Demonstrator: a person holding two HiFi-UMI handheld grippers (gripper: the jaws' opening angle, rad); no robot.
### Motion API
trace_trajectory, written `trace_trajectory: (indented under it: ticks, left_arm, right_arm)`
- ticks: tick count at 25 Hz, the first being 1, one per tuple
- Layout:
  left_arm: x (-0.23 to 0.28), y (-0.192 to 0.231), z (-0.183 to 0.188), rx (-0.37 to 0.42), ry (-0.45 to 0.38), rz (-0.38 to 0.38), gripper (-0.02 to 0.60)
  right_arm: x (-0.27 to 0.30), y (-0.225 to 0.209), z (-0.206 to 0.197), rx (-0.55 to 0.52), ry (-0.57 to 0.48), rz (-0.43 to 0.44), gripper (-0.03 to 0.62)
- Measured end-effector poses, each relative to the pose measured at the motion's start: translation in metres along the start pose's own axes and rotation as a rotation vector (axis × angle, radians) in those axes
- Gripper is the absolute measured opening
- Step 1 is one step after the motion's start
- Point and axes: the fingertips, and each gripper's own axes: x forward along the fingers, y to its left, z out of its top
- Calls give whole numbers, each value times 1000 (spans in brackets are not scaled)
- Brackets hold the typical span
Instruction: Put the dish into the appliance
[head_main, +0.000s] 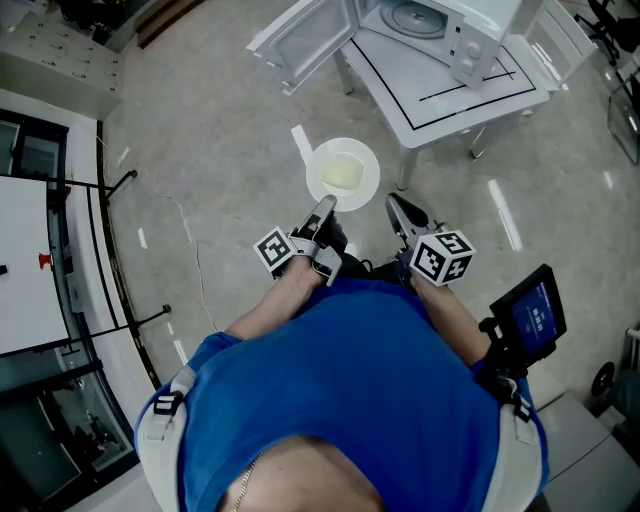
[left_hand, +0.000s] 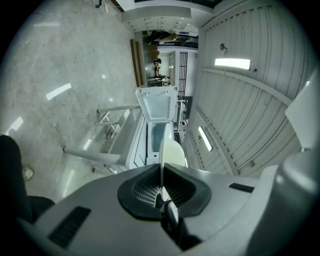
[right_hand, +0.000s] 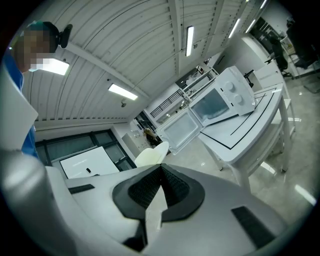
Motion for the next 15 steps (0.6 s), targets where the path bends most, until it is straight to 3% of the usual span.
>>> trace_trajectory:
  ticks: [6,15]
  left_arm:
    - [19,-5,10,-2,-8,5,15]
    - [72,0,61,-17,29,-3,15]
  right_arm:
    - [11,-12,10,14,11,-5,2]
    - [59,-36,32,33,-4,-67,2]
